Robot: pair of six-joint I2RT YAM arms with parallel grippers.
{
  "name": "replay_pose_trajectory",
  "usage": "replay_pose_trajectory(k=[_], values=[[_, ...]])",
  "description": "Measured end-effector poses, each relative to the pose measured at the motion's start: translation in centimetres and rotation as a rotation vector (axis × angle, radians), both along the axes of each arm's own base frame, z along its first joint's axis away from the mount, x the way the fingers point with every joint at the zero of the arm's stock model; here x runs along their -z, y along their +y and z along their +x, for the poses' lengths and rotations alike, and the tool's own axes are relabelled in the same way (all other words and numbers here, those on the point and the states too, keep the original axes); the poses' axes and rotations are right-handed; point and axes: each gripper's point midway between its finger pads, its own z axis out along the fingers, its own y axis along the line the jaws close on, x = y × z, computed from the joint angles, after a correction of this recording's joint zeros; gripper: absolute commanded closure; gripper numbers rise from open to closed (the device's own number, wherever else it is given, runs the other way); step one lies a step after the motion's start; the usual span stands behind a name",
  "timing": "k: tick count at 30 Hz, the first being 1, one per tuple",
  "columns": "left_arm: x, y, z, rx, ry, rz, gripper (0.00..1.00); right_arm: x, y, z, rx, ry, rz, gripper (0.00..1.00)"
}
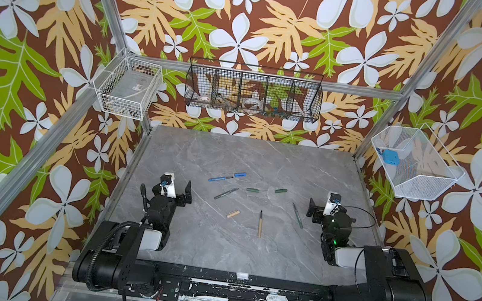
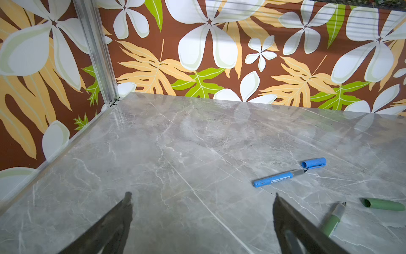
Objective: Insert pens into pen caps
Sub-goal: Pick up a pen from the middle-right of the table.
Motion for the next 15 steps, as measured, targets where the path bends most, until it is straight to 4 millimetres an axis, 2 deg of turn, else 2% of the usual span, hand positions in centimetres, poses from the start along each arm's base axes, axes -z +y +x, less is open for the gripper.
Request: replay_pose_trajectory(k=[15], values=[[0.0,-0.05,0.0,0.003,0.0,0.0,0.0,0.0,-0.16,-0.01,0.012,0.0,-0.004,0.0]])
